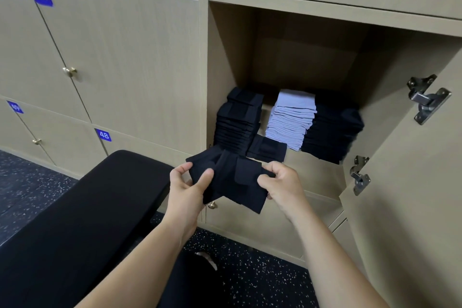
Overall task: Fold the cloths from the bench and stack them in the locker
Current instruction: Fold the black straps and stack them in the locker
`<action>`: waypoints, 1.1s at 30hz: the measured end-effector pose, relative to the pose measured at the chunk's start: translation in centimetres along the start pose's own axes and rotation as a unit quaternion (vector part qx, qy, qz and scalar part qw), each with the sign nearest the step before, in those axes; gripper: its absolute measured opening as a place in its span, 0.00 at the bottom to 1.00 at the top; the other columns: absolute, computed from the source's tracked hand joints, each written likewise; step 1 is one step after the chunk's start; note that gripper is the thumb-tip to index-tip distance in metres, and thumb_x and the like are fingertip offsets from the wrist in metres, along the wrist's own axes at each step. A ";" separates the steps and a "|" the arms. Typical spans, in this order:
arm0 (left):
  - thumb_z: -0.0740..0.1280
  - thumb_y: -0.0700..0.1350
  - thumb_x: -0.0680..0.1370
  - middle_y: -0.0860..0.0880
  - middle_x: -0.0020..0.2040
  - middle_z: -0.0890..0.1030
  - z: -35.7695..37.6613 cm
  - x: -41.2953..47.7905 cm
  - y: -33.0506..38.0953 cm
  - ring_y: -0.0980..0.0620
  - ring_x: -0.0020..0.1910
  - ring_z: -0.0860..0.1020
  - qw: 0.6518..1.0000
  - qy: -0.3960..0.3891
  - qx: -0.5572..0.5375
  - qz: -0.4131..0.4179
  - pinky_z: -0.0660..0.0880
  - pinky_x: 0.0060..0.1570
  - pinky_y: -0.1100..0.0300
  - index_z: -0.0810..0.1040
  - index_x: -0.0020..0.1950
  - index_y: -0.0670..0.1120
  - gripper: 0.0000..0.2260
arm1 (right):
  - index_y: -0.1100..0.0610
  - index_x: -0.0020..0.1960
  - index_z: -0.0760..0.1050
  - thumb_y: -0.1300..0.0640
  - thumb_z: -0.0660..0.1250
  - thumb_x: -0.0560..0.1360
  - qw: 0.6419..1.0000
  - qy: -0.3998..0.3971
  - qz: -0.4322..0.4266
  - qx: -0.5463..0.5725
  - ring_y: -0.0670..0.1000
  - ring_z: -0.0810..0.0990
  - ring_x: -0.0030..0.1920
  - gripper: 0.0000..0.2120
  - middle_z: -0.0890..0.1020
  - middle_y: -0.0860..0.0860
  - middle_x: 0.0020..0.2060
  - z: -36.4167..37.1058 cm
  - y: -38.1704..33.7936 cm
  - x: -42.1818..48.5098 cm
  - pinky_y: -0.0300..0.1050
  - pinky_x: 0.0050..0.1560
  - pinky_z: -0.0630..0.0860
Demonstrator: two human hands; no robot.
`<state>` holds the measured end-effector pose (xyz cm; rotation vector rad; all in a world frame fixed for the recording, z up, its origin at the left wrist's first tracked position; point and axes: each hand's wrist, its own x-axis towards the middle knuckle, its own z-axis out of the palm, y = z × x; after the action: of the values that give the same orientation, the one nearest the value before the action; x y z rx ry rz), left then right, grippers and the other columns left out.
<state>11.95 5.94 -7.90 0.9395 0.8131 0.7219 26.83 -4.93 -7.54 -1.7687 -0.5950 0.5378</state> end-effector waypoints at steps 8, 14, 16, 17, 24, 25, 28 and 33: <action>0.69 0.37 0.78 0.48 0.50 0.81 1.3 2.2 -2.0 0.46 0.48 0.82 0.999 0.038 -0.001 0.010 0.77 0.57 0.37 0.66 0.64 0.50 0.20 | 0.57 0.40 0.80 0.60 0.73 0.70 0.977 -0.001 0.101 0.189 0.50 0.77 0.40 0.02 0.83 0.53 0.40 0.9 3.7 1.2 0.43 0.36 0.72; 0.67 0.37 0.79 0.52 0.50 0.80 2.5 4.2 -3.1 0.49 0.49 0.81 0.999 0.025 0.026 -0.003 0.77 0.59 0.41 0.66 0.62 0.55 0.18 | 0.59 0.42 0.78 0.65 0.69 0.74 0.978 0.095 0.083 0.166 0.49 0.71 0.39 0.03 0.76 0.54 0.39 -1.2 5.5 4.4 0.35 0.28 0.70; 0.67 0.37 0.79 0.49 0.51 0.82 2.9 5.0 -3.4 0.47 0.51 0.82 0.999 0.023 0.032 -0.010 0.77 0.59 0.41 0.65 0.62 0.56 0.19 | 0.59 0.43 0.77 0.65 0.68 0.74 0.974 0.134 0.088 0.160 0.48 0.72 0.37 0.03 0.76 0.54 0.40 -2.7 5.8 6.4 0.34 0.27 0.70; 0.67 0.37 0.79 0.48 0.51 0.82 3.1 5.4 -3.6 0.47 0.52 0.82 0.999 0.023 0.034 -0.012 0.77 0.58 0.41 0.65 0.62 0.56 0.20 | 0.59 0.42 0.77 0.65 0.68 0.75 0.972 0.149 0.089 0.160 0.47 0.72 0.36 0.04 0.76 0.54 0.40 -3.3 5.8 7.4 0.34 0.27 0.71; 0.67 0.35 0.79 0.48 0.49 0.84 3.4 6.8 -5.3 0.48 0.50 0.83 0.999 0.009 0.028 -0.028 0.78 0.55 0.44 0.64 0.65 0.57 0.23 | 0.61 0.47 0.79 0.67 0.66 0.75 0.964 0.201 0.107 0.135 0.46 0.74 0.35 0.04 0.80 0.50 0.40 -5.7 5.3 13.5 0.33 0.25 0.69; 0.67 0.35 0.79 0.48 0.50 0.84 3.3 6.9 -5.6 0.47 0.50 0.83 0.999 0.010 0.025 -0.032 0.78 0.55 0.45 0.64 0.66 0.56 0.23 | 0.63 0.49 0.79 0.66 0.66 0.75 0.965 0.200 0.113 0.129 0.46 0.73 0.34 0.04 0.79 0.50 0.39 -5.7 5.2 14.2 0.33 0.24 0.68; 0.66 0.34 0.78 0.46 0.51 0.84 2.9 7.3 -6.3 0.46 0.51 0.83 0.999 0.014 0.018 -0.042 0.79 0.52 0.46 0.65 0.66 0.54 0.23 | 0.59 0.45 0.75 0.66 0.66 0.75 0.965 0.194 0.131 0.122 0.45 0.73 0.30 0.04 0.77 0.51 0.37 -5.2 4.9 15.8 0.35 0.25 0.66; 0.66 0.33 0.78 0.46 0.50 0.85 2.6 7.9 -6.9 0.46 0.49 0.84 0.999 0.014 0.019 -0.049 0.79 0.50 0.46 0.66 0.66 0.54 0.23 | 0.58 0.42 0.71 0.69 0.67 0.74 0.967 0.179 0.141 0.111 0.52 0.73 0.31 0.08 0.74 0.56 0.37 -3.9 5.8 17.6 0.32 0.18 0.63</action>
<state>19.34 8.56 -15.37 0.9197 0.8929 0.6380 43.52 2.07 -13.15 -1.6895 -0.0271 0.4423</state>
